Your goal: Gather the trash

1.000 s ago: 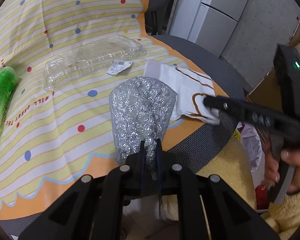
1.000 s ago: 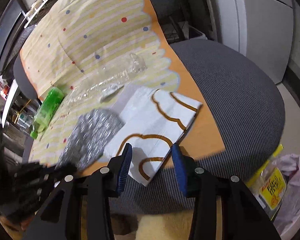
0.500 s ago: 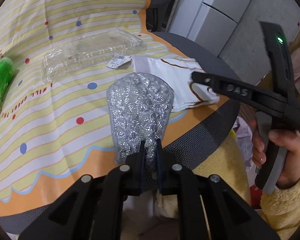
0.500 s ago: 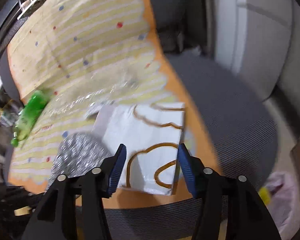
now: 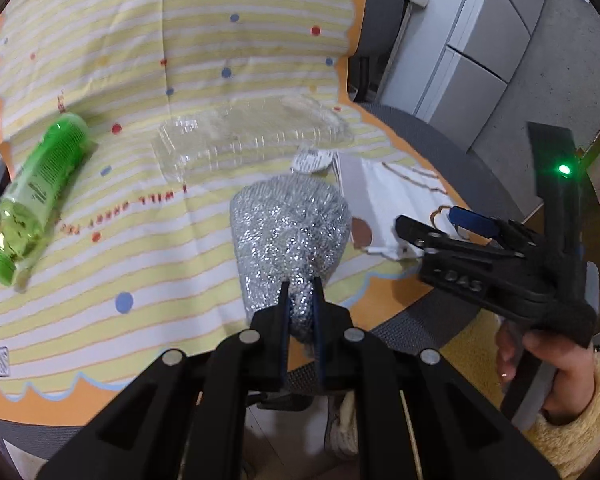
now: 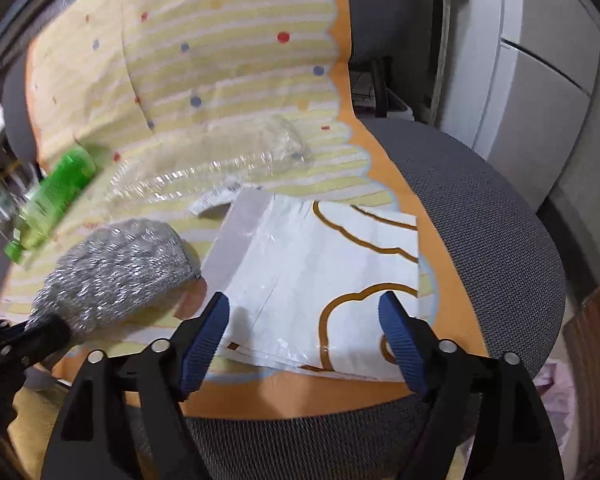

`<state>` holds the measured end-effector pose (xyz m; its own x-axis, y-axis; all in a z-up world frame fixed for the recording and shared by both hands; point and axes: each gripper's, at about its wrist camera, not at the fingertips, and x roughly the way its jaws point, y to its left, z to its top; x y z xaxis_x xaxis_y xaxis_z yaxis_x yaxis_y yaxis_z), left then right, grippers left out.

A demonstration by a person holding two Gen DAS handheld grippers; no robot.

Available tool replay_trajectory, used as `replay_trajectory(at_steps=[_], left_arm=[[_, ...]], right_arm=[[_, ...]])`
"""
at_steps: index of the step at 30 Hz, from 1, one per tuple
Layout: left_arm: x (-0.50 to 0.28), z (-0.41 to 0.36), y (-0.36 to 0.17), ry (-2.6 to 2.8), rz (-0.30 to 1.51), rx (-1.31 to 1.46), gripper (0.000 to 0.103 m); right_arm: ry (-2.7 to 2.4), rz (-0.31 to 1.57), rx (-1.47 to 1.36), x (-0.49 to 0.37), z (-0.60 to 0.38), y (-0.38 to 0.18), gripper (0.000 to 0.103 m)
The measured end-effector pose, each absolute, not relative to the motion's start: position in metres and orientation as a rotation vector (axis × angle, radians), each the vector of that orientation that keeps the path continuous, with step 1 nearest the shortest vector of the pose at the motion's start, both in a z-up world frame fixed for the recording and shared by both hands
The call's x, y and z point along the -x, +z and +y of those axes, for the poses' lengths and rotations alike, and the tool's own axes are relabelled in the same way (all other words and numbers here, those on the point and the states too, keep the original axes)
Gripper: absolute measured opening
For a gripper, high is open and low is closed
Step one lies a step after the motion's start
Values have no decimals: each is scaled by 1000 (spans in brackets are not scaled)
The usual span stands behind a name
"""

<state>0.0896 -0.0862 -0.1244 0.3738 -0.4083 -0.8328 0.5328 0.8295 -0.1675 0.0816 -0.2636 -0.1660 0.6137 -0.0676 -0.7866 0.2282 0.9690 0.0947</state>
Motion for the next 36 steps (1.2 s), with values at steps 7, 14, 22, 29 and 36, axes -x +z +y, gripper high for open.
replay_trajectory(at_steps=[7, 14, 22, 29, 36], left_arm=[[-90, -81, -132, -628, 1054, -117, 8], [-90, -78, -129, -632, 1054, -98, 8], [-78, -99, -123, -665, 1044, -128, 8], [-56, -126, -93, -766, 949, -124, 8], [-23, -172, -60, -881, 848, -160, 8]], right_arm=[[-217, 884, -164, -75, -259, -172, 81], [-230, 833, -245, -57, -284, -168, 33], [-258, 713, -355, -22, -336, -137, 2], [-200, 548, -371, 29, -361, -83, 2], [-230, 518, -382, 81, -379, -68, 2]])
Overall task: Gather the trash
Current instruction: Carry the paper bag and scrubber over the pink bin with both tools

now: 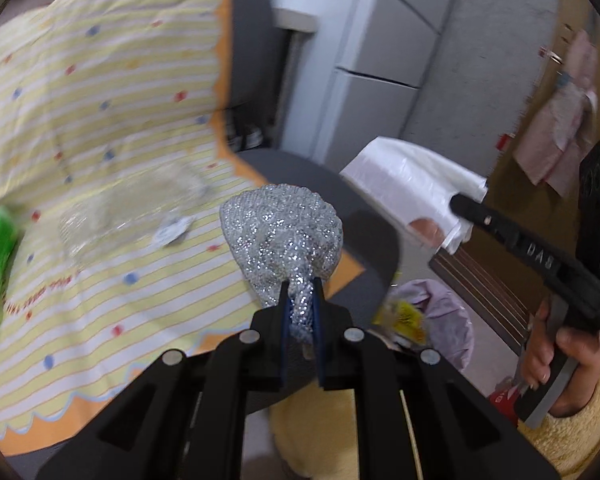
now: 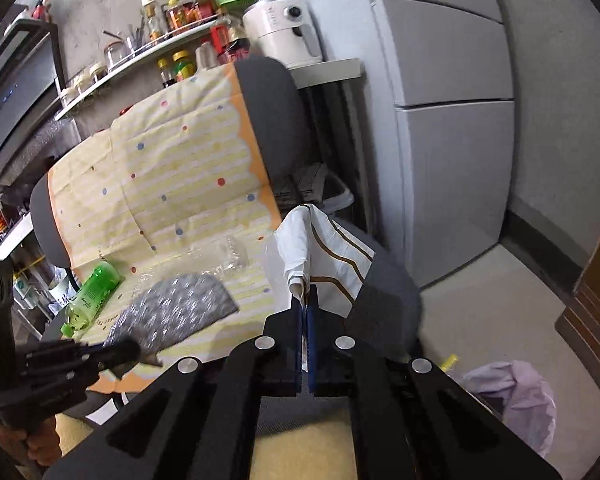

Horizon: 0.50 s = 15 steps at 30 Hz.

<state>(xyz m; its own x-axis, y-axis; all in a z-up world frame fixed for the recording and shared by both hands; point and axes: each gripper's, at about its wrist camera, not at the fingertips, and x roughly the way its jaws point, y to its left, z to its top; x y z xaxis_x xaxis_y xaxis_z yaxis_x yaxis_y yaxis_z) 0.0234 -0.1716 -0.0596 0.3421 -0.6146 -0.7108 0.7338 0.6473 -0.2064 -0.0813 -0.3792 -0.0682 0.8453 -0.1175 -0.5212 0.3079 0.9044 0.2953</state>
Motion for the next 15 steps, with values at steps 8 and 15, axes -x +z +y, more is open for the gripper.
replay_trajectory(at_steps=[8, 15], left_arm=[[29, -247, -64, -1070, 774, -229, 8], [65, -290, -81, -1157, 758, -294, 8]], right_arm=[[-398, 523, -388, 147, -410, -78, 2], [-560, 564, -387, 192, -437, -99, 2]])
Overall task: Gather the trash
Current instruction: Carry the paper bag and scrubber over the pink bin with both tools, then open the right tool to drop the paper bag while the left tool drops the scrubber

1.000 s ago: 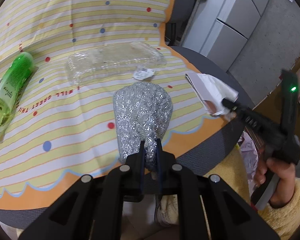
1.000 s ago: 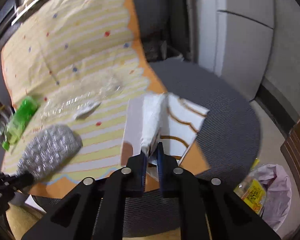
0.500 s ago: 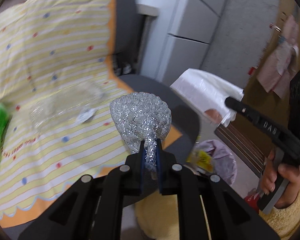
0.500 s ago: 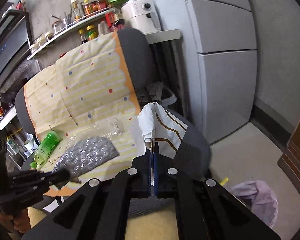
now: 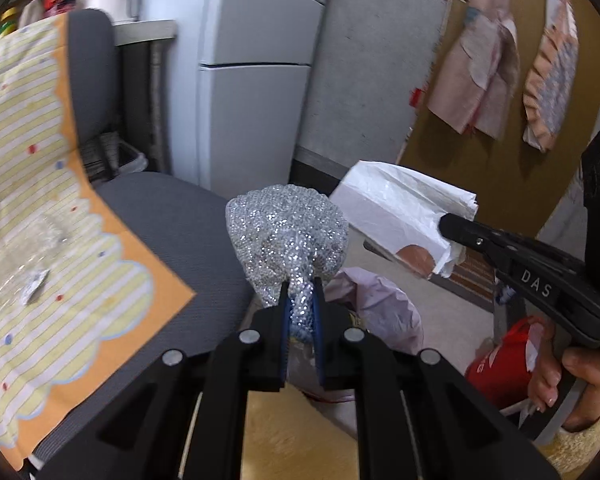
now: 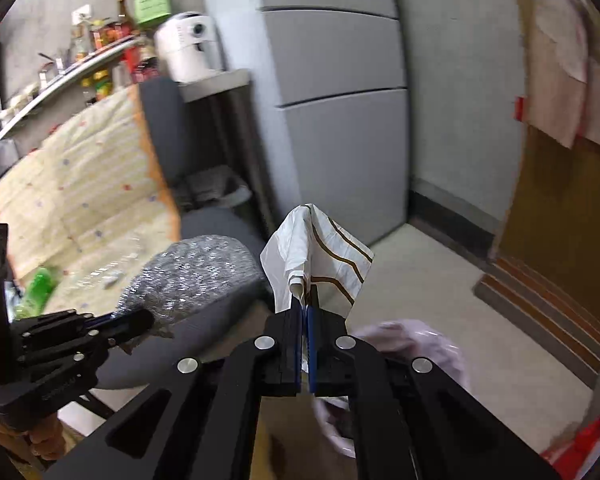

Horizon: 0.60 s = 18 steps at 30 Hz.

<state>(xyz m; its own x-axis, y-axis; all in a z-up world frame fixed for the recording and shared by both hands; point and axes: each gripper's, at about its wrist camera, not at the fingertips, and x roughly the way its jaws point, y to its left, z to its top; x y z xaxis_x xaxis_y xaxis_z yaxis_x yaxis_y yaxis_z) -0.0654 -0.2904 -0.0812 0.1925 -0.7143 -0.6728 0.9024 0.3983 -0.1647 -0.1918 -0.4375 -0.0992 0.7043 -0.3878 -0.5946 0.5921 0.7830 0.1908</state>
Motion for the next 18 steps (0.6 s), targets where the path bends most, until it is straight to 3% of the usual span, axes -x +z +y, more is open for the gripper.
replay_trajectory(at_steps=[15, 17, 18], left_arm=[[71, -329, -124, -1168, 867, -391, 8], [70, -331, -127, -1162, 876, -400, 8], [70, -331, -129, -1164, 881, -404, 8]], right_arm=[[-710, 802, -598, 206, -515, -236, 7], [-700, 827, -667, 205, -523, -252, 13], [-694, 829, -693, 207, -525, -255, 21]])
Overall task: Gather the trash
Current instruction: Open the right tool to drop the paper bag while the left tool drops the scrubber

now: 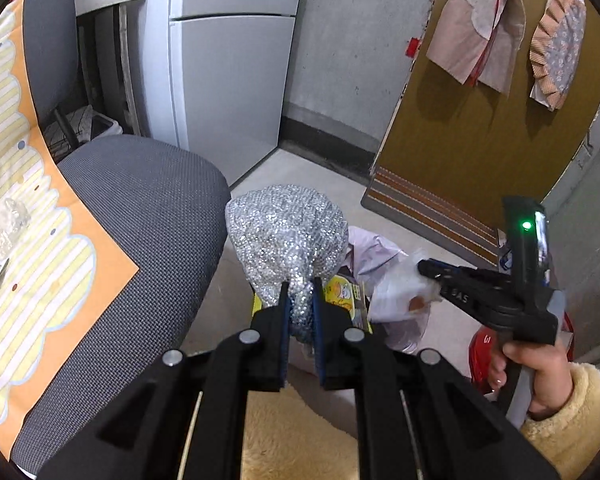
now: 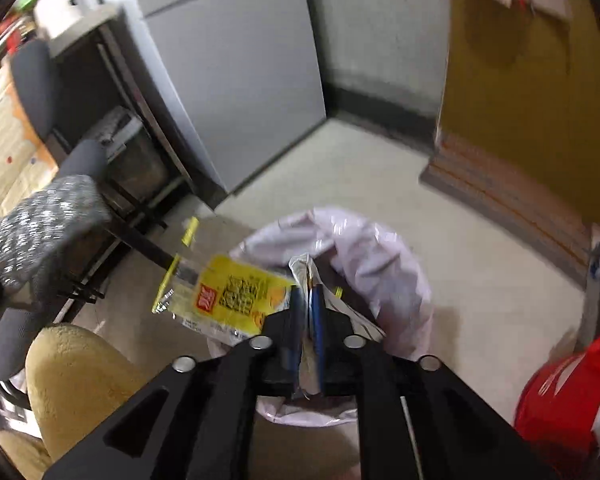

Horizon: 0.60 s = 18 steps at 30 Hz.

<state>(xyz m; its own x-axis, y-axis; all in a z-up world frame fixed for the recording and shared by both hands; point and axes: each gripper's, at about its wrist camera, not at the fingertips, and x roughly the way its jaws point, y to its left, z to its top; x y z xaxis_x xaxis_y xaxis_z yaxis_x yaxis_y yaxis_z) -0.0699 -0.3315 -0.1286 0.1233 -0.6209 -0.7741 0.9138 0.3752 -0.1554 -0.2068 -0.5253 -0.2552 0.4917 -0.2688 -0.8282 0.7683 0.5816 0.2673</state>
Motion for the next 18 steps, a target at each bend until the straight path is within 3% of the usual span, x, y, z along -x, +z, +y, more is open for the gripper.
replay_trajectory(at_steps=[1, 2, 18], left_arm=[[70, -331, -129, -1166, 882, -407, 8], [71, -332, -130, -1168, 883, -411, 8], [111, -368, -144, -1313, 898, -525, 8]], right_arm=[[-690, 827, -702, 209, -527, -256, 33], [-688, 818, -698, 212, -527, -255, 37], [-746, 566, -573, 246, -522, -147, 41]])
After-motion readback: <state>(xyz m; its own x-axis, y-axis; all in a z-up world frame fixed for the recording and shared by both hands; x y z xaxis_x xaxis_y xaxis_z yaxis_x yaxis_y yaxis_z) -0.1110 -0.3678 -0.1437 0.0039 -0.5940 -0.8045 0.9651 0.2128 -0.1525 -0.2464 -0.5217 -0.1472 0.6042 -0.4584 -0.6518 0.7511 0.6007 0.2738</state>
